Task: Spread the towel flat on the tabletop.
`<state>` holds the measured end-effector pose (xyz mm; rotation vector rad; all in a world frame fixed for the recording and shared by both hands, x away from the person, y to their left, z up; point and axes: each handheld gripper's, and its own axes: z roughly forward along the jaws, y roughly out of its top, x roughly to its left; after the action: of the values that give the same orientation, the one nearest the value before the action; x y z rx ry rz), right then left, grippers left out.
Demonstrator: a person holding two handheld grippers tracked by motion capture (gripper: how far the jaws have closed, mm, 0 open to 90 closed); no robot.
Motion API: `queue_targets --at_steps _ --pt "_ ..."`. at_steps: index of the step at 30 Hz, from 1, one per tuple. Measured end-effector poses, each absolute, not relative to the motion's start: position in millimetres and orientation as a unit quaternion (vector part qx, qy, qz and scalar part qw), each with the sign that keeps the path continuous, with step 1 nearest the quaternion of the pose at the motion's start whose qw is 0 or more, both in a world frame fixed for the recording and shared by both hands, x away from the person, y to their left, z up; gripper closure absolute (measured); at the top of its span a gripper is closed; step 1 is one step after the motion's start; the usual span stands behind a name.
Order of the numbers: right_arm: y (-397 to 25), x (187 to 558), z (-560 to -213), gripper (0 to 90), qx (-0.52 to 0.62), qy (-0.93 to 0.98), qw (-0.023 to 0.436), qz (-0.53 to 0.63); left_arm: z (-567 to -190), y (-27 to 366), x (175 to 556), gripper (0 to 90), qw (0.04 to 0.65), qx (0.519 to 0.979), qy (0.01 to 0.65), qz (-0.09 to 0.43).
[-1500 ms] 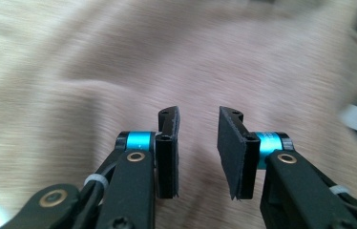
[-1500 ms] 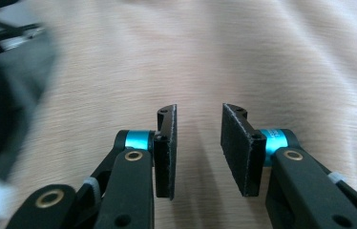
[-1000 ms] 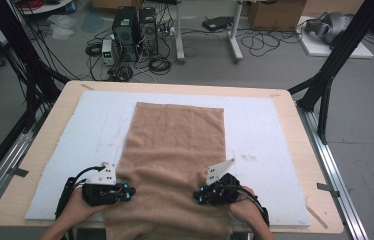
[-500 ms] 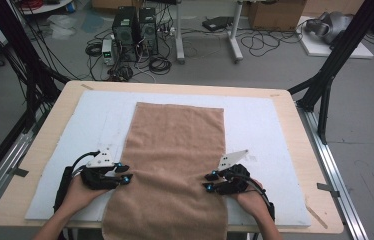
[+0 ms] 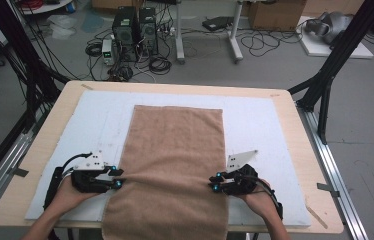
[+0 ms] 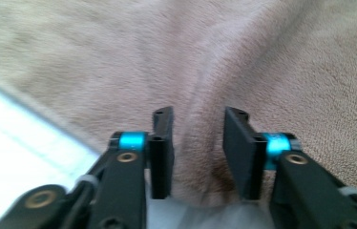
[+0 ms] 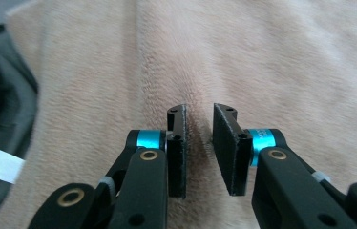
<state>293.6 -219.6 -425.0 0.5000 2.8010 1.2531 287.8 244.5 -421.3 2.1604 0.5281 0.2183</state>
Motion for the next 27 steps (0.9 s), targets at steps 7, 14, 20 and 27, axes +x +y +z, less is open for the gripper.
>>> queue_targets --at_steps 7,14,20,27 --pt "-231 309 -429 69.3 0.203 0.887 0.034 0.412 -421 242 314 66.6 0.428 0.863 0.249 0.099" --pt "-222 330 -439 62.4 0.237 0.886 0.045 0.396 -440 224 326 83.7 0.386 0.881 0.251 0.105" --pt "-218 344 -440 88.7 0.24 0.892 0.049 0.381 -439 228 337 87.8 0.397 0.86 0.287 0.142" --pt "-222 364 -432 81.4 0.297 0.873 0.108 0.372 -429 222 357 74.3 0.404 0.834 0.326 0.189"
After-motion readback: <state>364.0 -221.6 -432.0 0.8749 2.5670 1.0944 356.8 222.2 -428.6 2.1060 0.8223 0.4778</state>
